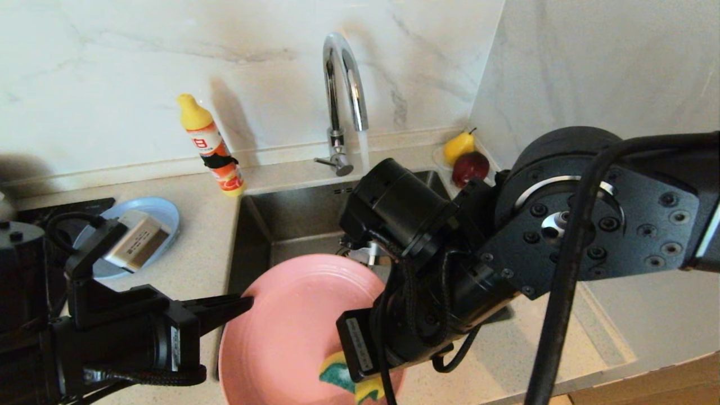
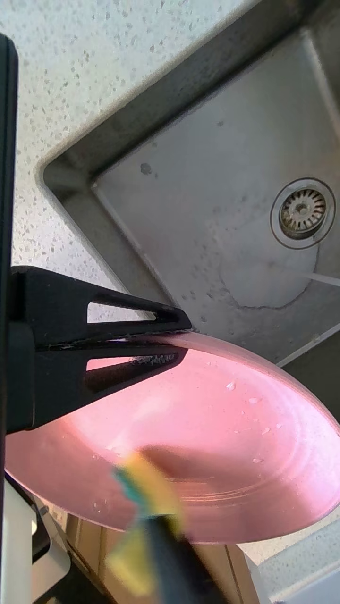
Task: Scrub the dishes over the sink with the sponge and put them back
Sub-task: Wipe the plate, then rinse the plate
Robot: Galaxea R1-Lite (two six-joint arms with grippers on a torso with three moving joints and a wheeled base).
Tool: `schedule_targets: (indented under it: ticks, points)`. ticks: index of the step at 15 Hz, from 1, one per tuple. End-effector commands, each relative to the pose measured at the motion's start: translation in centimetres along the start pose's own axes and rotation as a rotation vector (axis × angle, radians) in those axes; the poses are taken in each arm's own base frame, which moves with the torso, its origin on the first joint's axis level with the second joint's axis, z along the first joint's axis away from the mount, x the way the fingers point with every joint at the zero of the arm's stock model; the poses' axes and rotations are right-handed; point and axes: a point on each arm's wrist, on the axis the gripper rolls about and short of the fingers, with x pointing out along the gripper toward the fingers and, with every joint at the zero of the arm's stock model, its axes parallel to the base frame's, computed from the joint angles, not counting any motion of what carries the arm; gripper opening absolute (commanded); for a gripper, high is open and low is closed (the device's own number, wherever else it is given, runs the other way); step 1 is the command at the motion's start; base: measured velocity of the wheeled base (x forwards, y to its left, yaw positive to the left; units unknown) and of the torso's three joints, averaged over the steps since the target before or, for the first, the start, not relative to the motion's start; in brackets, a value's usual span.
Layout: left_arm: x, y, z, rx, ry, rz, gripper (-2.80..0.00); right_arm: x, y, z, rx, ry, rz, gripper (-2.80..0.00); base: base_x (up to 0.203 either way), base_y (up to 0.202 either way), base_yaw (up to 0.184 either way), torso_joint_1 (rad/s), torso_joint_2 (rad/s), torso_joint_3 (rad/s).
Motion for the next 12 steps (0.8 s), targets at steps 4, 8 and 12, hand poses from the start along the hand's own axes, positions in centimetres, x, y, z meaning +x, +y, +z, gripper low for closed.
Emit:
schedule_targets:
  ticks: [4, 8, 12]
  points:
    - [0.9, 0.2, -0.6, -0.041, 0.044, 0.008, -2.80, -2.1, 1.7, -0.4, -0.039, -0.047, 0.062, -2.80, 0.000, 0.000, 0.000, 0.000, 0.00, 0.000]
    - [3.5, 0.8, -0.4, -0.147, 0.101, 0.045, -2.80, -8.7, 1.2, -0.6, -0.041, -0.191, 0.145, -2.80, 0.000, 0.000, 0.000, 0.000, 0.00, 0.000]
    - [8.1, 1.7, 0.5, -0.252, 0.126, 0.122, -2.80, -16.5, -0.6, -1.8, -0.037, -0.385, 0.208, -2.80, 0.000, 0.000, 0.000, 0.000, 0.00, 0.000]
